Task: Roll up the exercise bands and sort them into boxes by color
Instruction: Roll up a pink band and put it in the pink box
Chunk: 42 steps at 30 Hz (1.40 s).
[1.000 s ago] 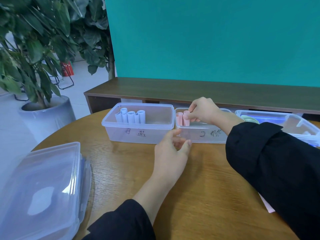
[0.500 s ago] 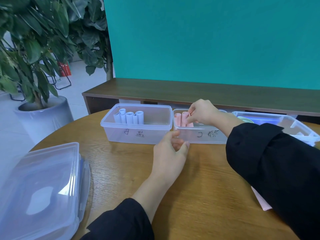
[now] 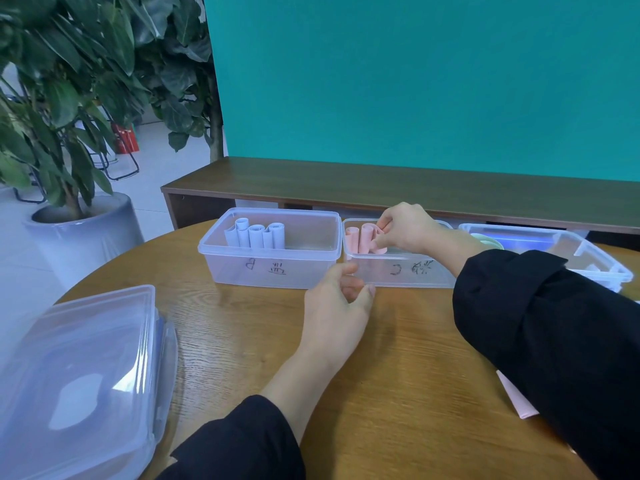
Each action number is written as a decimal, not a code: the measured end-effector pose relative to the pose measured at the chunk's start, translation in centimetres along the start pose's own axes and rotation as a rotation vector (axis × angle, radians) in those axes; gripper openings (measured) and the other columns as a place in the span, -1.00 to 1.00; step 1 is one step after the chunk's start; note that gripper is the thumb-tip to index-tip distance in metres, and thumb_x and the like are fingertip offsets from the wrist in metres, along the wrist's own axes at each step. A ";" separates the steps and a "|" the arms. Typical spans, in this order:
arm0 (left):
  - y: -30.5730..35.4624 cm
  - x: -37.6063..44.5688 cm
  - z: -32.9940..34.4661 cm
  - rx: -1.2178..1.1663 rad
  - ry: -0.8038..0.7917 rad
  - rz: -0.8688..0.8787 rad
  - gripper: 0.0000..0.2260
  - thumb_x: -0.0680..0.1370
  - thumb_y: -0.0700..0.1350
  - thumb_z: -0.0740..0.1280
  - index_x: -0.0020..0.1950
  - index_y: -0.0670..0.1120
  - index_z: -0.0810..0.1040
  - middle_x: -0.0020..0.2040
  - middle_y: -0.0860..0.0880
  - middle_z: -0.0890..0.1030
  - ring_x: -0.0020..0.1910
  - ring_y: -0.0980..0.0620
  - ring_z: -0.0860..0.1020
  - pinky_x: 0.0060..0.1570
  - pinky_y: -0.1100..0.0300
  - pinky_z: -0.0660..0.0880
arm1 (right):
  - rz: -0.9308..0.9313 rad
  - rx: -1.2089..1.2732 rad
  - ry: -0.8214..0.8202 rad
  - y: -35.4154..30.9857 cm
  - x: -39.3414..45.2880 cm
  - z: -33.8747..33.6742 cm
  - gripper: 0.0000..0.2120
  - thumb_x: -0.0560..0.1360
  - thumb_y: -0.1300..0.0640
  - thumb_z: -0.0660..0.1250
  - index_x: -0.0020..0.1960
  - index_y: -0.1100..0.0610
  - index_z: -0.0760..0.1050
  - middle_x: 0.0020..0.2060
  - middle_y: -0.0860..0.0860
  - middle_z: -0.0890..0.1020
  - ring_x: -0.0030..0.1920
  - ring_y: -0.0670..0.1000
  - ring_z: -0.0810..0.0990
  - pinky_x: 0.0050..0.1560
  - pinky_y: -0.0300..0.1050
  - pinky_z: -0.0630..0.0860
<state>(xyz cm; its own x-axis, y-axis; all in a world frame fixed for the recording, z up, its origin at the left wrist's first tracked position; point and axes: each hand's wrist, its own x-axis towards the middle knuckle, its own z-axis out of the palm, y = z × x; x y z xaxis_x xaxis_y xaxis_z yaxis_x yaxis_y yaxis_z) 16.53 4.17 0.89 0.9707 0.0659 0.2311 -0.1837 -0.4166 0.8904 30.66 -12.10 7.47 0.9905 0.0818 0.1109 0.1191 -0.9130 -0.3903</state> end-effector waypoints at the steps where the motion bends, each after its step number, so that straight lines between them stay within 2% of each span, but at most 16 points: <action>1: 0.0 0.0 0.0 0.002 -0.001 0.001 -0.62 0.59 0.01 0.42 0.39 0.10 0.48 0.01 0.18 0.64 0.03 0.26 0.55 0.05 0.39 0.44 | 0.003 -0.001 0.008 0.0 0.0 0.0 -0.70 0.45 0.07 0.54 0.14 0.13 0.61 0.04 0.07 0.64 0.03 0.09 0.61 -0.04 -0.07 0.53; 4: -0.1 0.0 0.1 0.004 0.002 0.014 -0.63 0.59 0.01 0.42 0.39 0.10 0.49 0.02 0.19 0.64 0.03 0.26 0.56 0.06 0.40 0.43 | 0.009 -0.008 0.020 -0.1 0.1 0.0 -0.70 0.44 0.06 0.54 0.12 0.13 0.60 0.04 0.08 0.63 0.02 0.10 0.60 -0.05 -0.06 0.54; 7: -0.3 0.1 0.2 -0.001 0.003 0.014 -0.63 0.59 0.00 0.43 0.39 0.09 0.49 0.02 0.18 0.64 0.03 0.24 0.57 -0.04 0.51 0.37 | 0.014 -0.019 0.025 -0.2 0.1 0.0 -0.71 0.44 0.05 0.53 0.10 0.14 0.60 0.00 0.08 0.63 0.00 0.11 0.60 -0.07 -0.05 0.55; 13: -0.5 0.3 0.3 -0.007 -0.006 0.008 -0.63 0.59 0.00 0.42 0.39 0.10 0.48 0.04 0.18 0.63 0.04 0.23 0.56 -0.10 0.54 0.36 | 0.022 -0.042 0.069 -0.2 0.3 0.3 -0.71 0.46 0.03 0.53 0.09 0.13 0.58 0.00 0.09 0.62 -0.02 0.11 0.60 -0.11 -0.05 0.52; 19: -0.7 0.5 0.5 0.015 -0.010 0.017 -0.63 0.59 0.02 0.41 0.39 0.11 0.47 0.05 0.17 0.63 0.04 0.23 0.55 -0.13 0.53 0.35 | 0.040 -0.042 0.078 0.1 0.1 -0.2 -0.62 0.39 -0.07 0.58 0.08 0.07 0.56 0.04 0.07 0.62 0.01 0.09 0.59 0.07 0.08 0.61; 24: -0.9 0.6 0.4 0.015 -0.010 0.025 -0.64 0.58 -0.01 0.43 0.38 0.07 0.50 0.02 0.17 0.64 0.03 0.24 0.56 -0.08 0.54 0.35 | 0.028 0.013 0.092 1.1 -1.7 -1.7 -0.59 0.40 -0.13 0.56 0.09 0.10 0.57 0.01 0.06 0.65 0.05 0.08 0.61 0.11 0.09 0.61; 28: -0.5 0.4 0.1 0.040 -0.076 0.021 -0.63 0.59 0.01 0.42 0.39 0.06 0.49 0.05 0.17 0.63 0.02 0.30 0.54 -0.15 0.54 0.37 | 0.029 0.009 0.113 1.6 -4.9 -3.9 -0.57 0.38 -0.16 0.56 0.07 0.09 0.58 -0.01 0.04 0.64 0.03 0.08 0.60 0.11 0.04 0.59; 31: 0.1 -0.3 -0.1 0.070 -0.139 0.025 -0.59 0.58 0.03 0.43 0.41 0.02 0.48 0.10 0.14 0.62 0.05 0.25 0.55 -0.08 0.50 0.37 | 0.025 0.030 0.145 2.1 -8.4 -5.6 -0.62 0.42 -0.15 0.54 0.07 0.09 0.58 0.00 0.05 0.64 0.06 0.09 0.59 0.11 0.02 0.58; 34: 0.9 -1.6 0.0 0.129 -0.207 0.022 -0.54 0.55 0.08 0.46 0.41 0.00 0.49 0.15 0.12 0.60 0.11 0.18 0.55 0.07 0.36 0.43 | 0.031 0.056 0.168 2.5 -12.5 -6.5 -0.66 0.46 -0.13 0.50 0.06 0.10 0.60 -0.02 0.04 0.66 0.05 0.06 0.60 0.08 0.02 0.60; 39: 2.0 -5.3 1.2 0.126 -0.258 0.045 -0.51 0.50 0.12 0.50 0.37 -0.01 0.53 0.20 0.08 0.61 0.16 0.14 0.56 0.27 0.21 0.48 | 0.061 0.205 0.180 3.3 -20.3 -6.1 -0.69 0.46 -0.12 0.50 0.06 0.07 0.61 -0.05 -0.04 0.67 -0.02 -0.07 0.62 -0.14 -0.28 0.48; 42: 2.8 -7.9 2.4 0.104 -0.293 0.083 -0.52 0.50 0.12 0.50 0.37 0.00 0.54 0.22 0.07 0.62 0.18 0.15 0.57 0.28 0.23 0.48 | 0.095 0.259 0.192 4.1 -24.6 -4.9 -0.72 0.46 -0.15 0.49 0.02 0.01 0.60 -0.08 -0.08 0.67 -0.02 -0.10 0.62 -0.03 -0.18 0.54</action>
<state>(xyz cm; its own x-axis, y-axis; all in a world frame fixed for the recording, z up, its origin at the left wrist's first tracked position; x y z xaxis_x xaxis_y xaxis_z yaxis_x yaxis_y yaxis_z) 8.78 0.32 0.60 0.9591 -0.2300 0.1649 -0.2620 -0.5012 0.8247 6.44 -19.86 7.65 0.9698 -0.0985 0.2232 0.0646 -0.7787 -0.6241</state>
